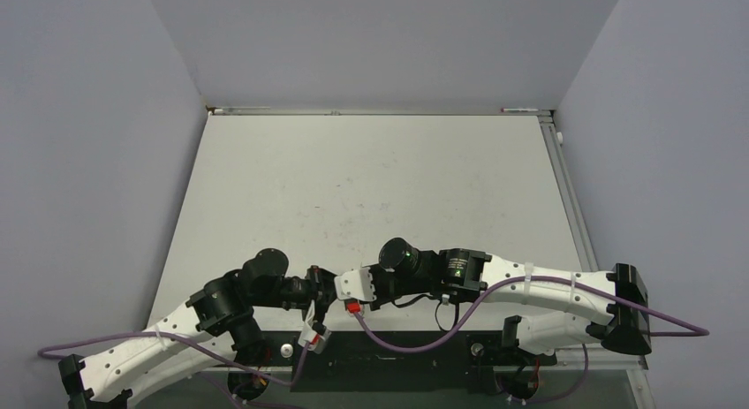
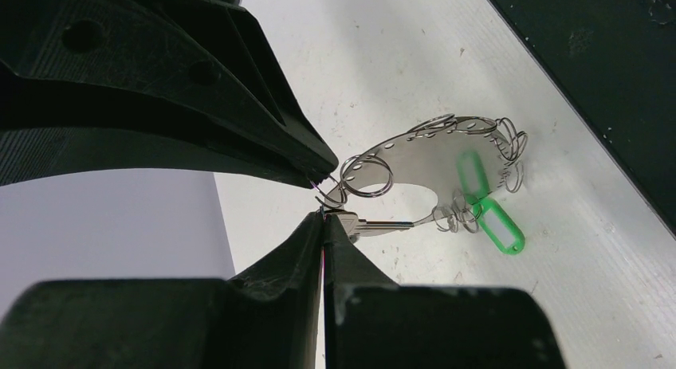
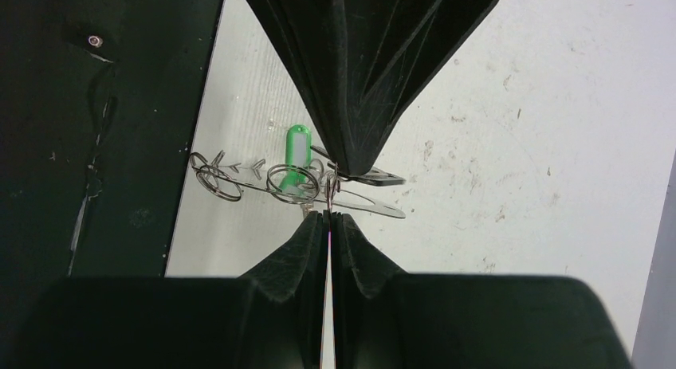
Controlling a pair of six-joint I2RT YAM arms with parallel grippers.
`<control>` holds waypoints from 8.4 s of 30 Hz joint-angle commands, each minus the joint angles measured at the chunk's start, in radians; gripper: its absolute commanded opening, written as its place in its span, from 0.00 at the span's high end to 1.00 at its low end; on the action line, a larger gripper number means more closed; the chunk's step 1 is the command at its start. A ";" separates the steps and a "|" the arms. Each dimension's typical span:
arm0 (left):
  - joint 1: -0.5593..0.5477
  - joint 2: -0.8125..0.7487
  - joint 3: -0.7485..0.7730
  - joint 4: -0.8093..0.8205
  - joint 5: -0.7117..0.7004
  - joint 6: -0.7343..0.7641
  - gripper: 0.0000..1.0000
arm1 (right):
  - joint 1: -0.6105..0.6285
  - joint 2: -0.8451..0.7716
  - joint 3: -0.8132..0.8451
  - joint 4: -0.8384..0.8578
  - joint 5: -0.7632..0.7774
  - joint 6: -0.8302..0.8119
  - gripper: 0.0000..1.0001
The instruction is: Put the keys on the keyring
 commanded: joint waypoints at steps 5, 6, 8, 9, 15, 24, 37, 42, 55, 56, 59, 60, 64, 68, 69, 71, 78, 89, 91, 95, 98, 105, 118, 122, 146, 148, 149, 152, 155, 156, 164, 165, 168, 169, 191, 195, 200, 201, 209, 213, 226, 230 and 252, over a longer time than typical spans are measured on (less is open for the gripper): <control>-0.012 0.012 0.033 -0.019 0.036 0.036 1.00 | 0.012 -0.015 0.051 0.049 0.020 -0.017 0.95; -0.012 0.011 0.033 -0.019 0.037 0.040 1.00 | 0.012 -0.017 0.050 0.051 0.018 -0.017 0.95; -0.012 0.012 0.031 -0.015 0.040 0.044 1.00 | 0.013 -0.021 0.049 0.057 0.017 -0.019 0.95; -0.012 0.012 0.030 -0.014 0.044 0.045 1.00 | 0.015 -0.022 0.048 0.058 0.017 -0.019 0.95; -0.012 0.016 0.031 -0.014 0.051 0.047 1.00 | 0.016 -0.019 0.049 0.061 0.019 -0.025 0.95; -0.012 0.019 0.030 -0.008 0.056 0.049 1.00 | 0.020 -0.005 0.053 0.057 0.014 -0.022 0.95; -0.012 0.015 0.021 -0.003 0.037 0.037 1.00 | 0.024 -0.032 0.049 0.069 0.025 -0.019 0.95; -0.012 0.008 0.015 -0.008 0.028 0.031 1.00 | 0.025 -0.055 0.042 0.073 0.047 -0.019 0.95; -0.012 -0.029 -0.003 0.014 -0.007 0.017 1.00 | 0.025 -0.082 0.029 0.083 0.070 -0.013 0.95; -0.012 -0.032 -0.005 0.016 -0.013 0.017 1.00 | 0.025 -0.081 0.028 0.082 0.069 -0.013 0.95; -0.010 -0.047 -0.008 0.026 -0.026 0.016 1.00 | 0.024 -0.073 0.026 0.076 0.062 -0.010 0.95; -0.009 -0.052 -0.009 0.029 -0.029 0.017 1.00 | 0.025 -0.069 0.027 0.070 0.059 -0.008 0.95; -0.003 -0.059 -0.010 0.036 -0.027 0.015 1.00 | 0.030 -0.052 0.031 0.051 0.046 0.001 0.95; -0.001 -0.057 -0.010 0.055 -0.049 0.006 1.00 | 0.049 -0.027 0.035 0.039 0.031 0.009 0.95; -0.001 -0.058 -0.010 0.060 -0.058 0.004 1.00 | 0.052 -0.021 0.035 0.040 0.028 0.010 0.95; 0.002 -0.057 -0.014 0.075 -0.065 0.000 1.00 | 0.055 -0.011 0.034 0.045 0.017 0.012 0.95; 0.003 -0.054 -0.025 0.091 -0.045 -0.007 1.00 | 0.055 0.006 0.030 0.072 0.018 0.005 0.95; 0.002 -0.041 -0.028 0.064 0.007 0.003 1.00 | 0.051 -0.007 0.041 0.081 0.056 -0.014 0.95; 0.002 -0.042 -0.027 0.061 0.012 0.005 1.00 | 0.048 -0.006 0.042 0.079 0.058 -0.015 0.95; -0.002 -0.042 -0.029 0.050 0.008 0.012 1.00 | 0.045 -0.008 0.043 0.078 0.062 -0.016 0.95; -0.003 -0.040 -0.026 0.038 0.013 0.024 1.00 | 0.039 -0.009 0.044 0.077 0.066 -0.017 0.95; -0.014 -0.032 -0.020 0.010 0.021 0.042 1.00 | 0.024 -0.004 0.054 0.072 0.064 -0.020 0.95; -0.033 -0.024 -0.024 0.004 -0.016 0.043 1.00 | 0.018 -0.008 0.065 0.062 0.066 -0.024 0.95; -0.033 -0.024 -0.025 0.002 -0.030 0.037 1.00 | 0.019 -0.021 0.066 0.060 0.064 -0.021 0.95; -0.033 -0.056 -0.051 0.033 -0.061 0.007 1.00 | 0.028 -0.079 0.034 0.112 0.073 -0.005 0.95; -0.032 -0.060 -0.054 0.039 -0.060 0.003 1.00 | 0.028 -0.086 0.032 0.117 0.073 -0.004 0.95; -0.032 -0.061 -0.055 0.039 -0.062 0.000 1.00 | 0.028 -0.090 0.031 0.118 0.074 -0.004 0.95; -0.032 -0.066 -0.057 0.043 -0.071 -0.004 1.00 | 0.028 -0.094 0.032 0.121 0.077 -0.003 0.95; -0.032 -0.076 -0.065 0.060 -0.090 -0.015 1.00 | 0.028 -0.092 0.030 0.119 0.077 -0.001 0.95; -0.032 -0.080 -0.067 0.068 -0.099 -0.019 1.00 | 0.028 -0.088 0.029 0.116 0.076 0.000 0.95; -0.018 -0.141 -0.107 0.196 -0.192 -0.119 1.00 | 0.029 -0.088 -0.008 0.117 0.086 0.026 0.95; -0.014 -0.144 -0.120 0.234 -0.215 -0.151 1.00 | 0.029 -0.096 -0.020 0.125 0.096 0.035 0.95; -0.001 -0.121 -0.163 0.405 -0.320 -0.320 0.95 | 0.029 -0.126 -0.059 0.158 0.170 0.075 0.95; 0.002 -0.111 -0.173 0.473 -0.356 -0.384 0.93 | 0.029 -0.138 -0.073 0.164 0.202 0.093 0.95; 0.155 0.460 0.258 0.173 -0.602 -1.387 0.60 | 0.069 -0.358 -0.224 0.115 0.631 0.425 0.95; 0.155 0.580 0.394 0.035 -0.644 -1.617 0.49 | 0.069 -0.417 -0.229 0.074 0.699 0.521 0.95; 0.154 0.708 0.406 0.103 -0.629 -1.675 0.46 | 0.071 -0.494 -0.233 0.008 0.719 0.601 0.95; 0.155 0.719 0.393 0.141 -0.601 -1.645 0.46 | 0.070 -0.509 -0.230 0.003 0.712 0.614 0.95; 0.162 0.737 0.189 0.577 -0.226 -1.292 0.46 | 0.068 -0.536 -0.132 -0.078 0.754 0.658 0.95; 0.178 0.827 0.243 0.543 -0.162 -1.145 0.51 | 0.068 -0.527 -0.122 -0.087 0.755 0.658 0.95; 0.195 1.096 0.471 0.245 -0.071 -0.796 0.53 | 0.069 -0.527 -0.066 -0.134 0.753 0.645 0.95; 0.218 1.145 0.517 0.151 -0.037 -0.704 0.54 | 0.069 -0.532 -0.059 -0.133 0.754 0.628 0.95; 0.252 1.248 0.530 0.164 0.092 -0.524 0.67 | 0.068 -0.597 0.034 -0.213 0.831 0.600 0.95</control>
